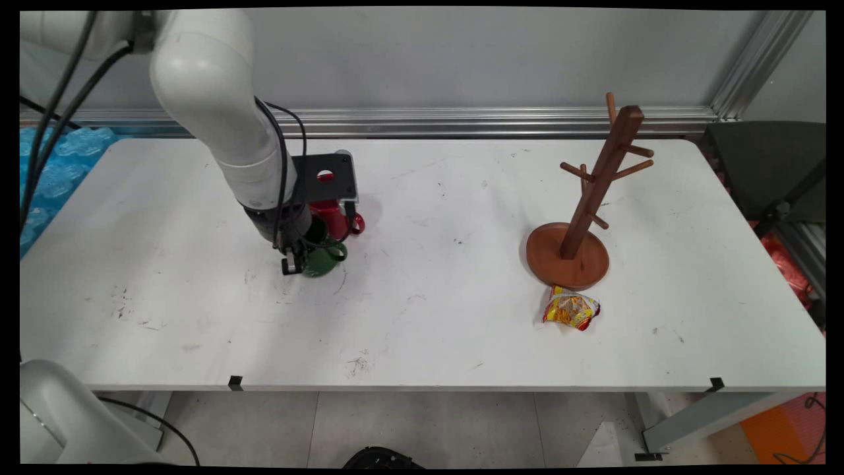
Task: Place the picked object on the table
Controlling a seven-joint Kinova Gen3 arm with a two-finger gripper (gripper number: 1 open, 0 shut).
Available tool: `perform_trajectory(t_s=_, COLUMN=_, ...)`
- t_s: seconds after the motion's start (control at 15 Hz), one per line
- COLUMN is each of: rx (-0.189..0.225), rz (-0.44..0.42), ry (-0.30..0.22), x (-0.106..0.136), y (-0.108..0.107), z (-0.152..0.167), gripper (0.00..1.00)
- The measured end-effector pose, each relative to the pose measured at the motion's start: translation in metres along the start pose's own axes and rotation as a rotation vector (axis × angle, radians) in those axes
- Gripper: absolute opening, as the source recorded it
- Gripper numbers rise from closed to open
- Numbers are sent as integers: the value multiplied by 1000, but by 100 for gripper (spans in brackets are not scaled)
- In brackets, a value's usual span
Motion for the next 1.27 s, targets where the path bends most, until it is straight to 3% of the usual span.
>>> perform_trajectory(t_s=0.67, rx=-28, rz=-6, ry=39, x=11, y=6, z=11, gripper=0)
perform_trajectory(t_s=0.73, rx=-28, rz=-5, ry=45, x=11, y=6, z=11, gripper=100)
perform_trajectory(t_s=1.27, rx=-42, rz=-10, ry=75, x=0, y=1, z=3, gripper=100)
